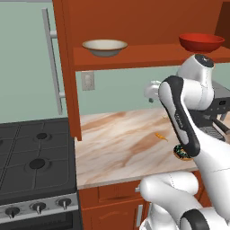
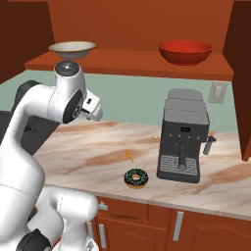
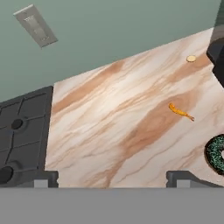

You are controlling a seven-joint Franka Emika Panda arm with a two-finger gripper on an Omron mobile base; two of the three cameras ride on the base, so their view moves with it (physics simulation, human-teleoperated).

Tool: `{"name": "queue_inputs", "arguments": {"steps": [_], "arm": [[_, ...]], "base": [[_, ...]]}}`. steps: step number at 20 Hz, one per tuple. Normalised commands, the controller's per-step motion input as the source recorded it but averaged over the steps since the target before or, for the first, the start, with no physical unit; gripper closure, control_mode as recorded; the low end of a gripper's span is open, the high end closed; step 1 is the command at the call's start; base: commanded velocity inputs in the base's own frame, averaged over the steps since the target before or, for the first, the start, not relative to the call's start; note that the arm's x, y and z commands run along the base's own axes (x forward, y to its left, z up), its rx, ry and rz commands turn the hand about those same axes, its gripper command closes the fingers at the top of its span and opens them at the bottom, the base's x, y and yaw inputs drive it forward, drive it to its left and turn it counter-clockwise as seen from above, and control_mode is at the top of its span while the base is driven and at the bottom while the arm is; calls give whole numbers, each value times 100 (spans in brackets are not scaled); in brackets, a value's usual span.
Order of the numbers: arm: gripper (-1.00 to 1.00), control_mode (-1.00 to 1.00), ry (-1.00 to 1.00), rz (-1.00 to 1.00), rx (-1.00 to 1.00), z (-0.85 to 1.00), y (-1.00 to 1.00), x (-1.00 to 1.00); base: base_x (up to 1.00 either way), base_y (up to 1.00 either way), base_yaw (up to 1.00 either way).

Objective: Pick both bowls and place them on the counter. Then place the shrimp in one bowl and place the donut in the other bowl.

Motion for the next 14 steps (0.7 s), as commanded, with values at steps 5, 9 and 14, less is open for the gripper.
{"name": "queue_inputs", "arguments": {"steps": [5,9,14], "arm": [[-100,-100,-3,-18,28,33,9,-7],[-100,-100,-1,-8,28,31,4,-3],[-100,-100,0,-3,26,37,3,-3]], "base": [[0,0,0],[0,0,0],[0,0,0]]}}
